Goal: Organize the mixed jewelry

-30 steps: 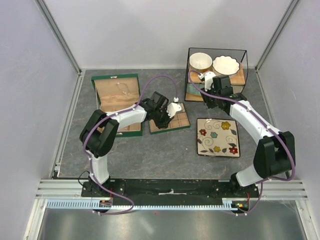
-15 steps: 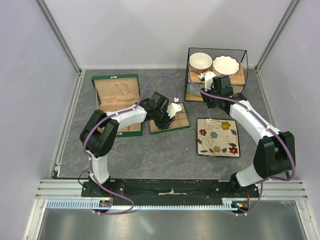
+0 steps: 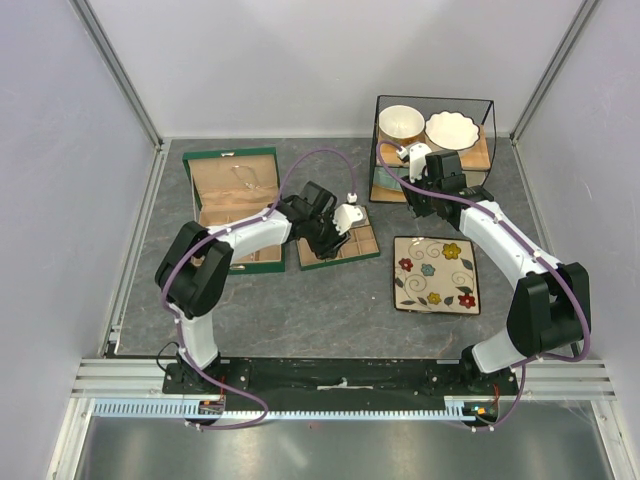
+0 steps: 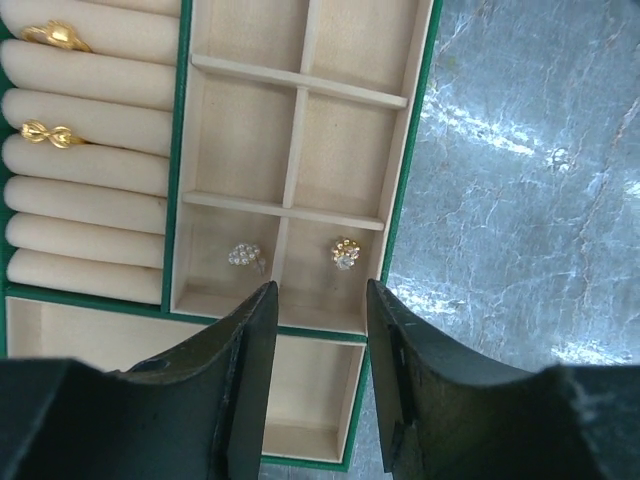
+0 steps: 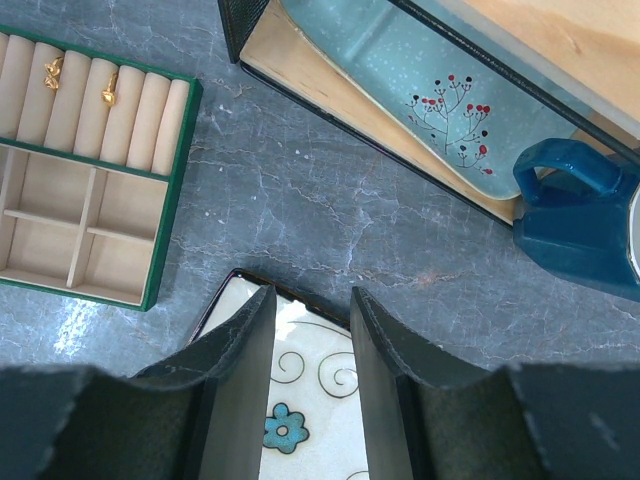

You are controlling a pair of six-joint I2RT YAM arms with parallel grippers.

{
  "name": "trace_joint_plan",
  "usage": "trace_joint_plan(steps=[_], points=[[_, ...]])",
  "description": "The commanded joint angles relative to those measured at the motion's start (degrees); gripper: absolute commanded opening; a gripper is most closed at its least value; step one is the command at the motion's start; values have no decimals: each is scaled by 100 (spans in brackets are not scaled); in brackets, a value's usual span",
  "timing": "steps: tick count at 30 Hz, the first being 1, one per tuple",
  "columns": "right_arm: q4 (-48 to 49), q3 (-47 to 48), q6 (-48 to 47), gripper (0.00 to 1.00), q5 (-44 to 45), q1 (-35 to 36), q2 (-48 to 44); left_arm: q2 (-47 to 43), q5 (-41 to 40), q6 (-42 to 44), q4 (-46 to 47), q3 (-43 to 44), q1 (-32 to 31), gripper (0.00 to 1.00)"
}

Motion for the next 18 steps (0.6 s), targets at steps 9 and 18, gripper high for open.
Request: trace_joint_plan(steps=[9, 18], points=[[133, -86, 42, 44, -250, -15, -175, -1382, 135, 123, -325, 185, -34, 48], [37, -95, 24, 49, -883, 64, -140, -2508, -253, -246, -34, -571, 536, 53]])
